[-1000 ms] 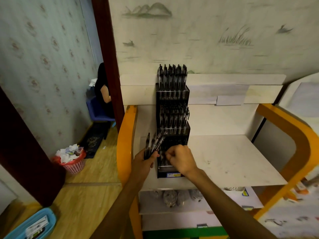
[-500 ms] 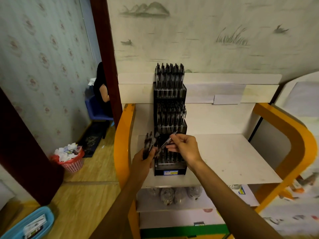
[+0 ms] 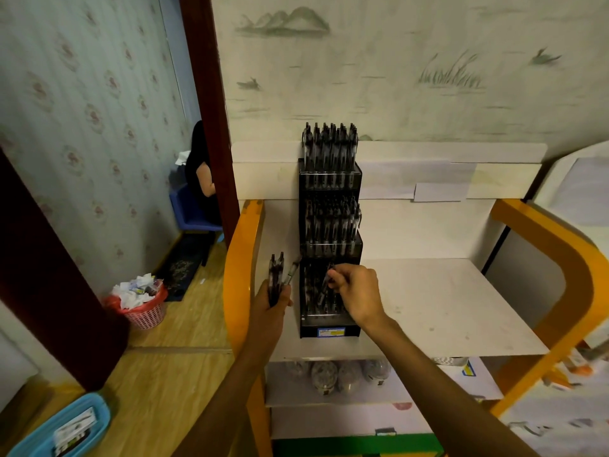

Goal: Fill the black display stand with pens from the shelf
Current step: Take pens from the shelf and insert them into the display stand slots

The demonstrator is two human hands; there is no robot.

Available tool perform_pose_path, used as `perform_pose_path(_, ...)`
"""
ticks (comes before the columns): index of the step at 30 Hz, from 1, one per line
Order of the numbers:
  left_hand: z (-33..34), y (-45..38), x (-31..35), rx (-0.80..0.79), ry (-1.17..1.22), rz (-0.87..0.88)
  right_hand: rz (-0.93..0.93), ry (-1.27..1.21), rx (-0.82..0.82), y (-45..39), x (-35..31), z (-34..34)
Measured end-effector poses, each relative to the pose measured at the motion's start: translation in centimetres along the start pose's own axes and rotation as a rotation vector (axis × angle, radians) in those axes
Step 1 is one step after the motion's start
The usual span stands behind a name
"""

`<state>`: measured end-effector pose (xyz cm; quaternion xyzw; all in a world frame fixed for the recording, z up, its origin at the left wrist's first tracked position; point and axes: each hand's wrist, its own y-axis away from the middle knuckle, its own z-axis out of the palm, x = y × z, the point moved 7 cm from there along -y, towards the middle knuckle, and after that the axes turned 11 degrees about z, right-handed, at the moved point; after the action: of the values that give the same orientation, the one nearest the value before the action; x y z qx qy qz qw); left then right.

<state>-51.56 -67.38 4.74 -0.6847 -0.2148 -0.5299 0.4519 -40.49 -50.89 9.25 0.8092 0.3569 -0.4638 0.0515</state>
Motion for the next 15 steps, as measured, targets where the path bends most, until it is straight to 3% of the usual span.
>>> perform_pose_path(9, 0.2, -0.2, -0.9, -0.038, -0.035, -0.012, 0.023, 0.231, -0.081, 0.8, 0.7, 2.7)
perform_pose_path(15, 0.5, -0.2, -1.1, -0.062, -0.034, -0.026, 0.097, 0.203, -0.078, 0.7, 1.6, 3.2)
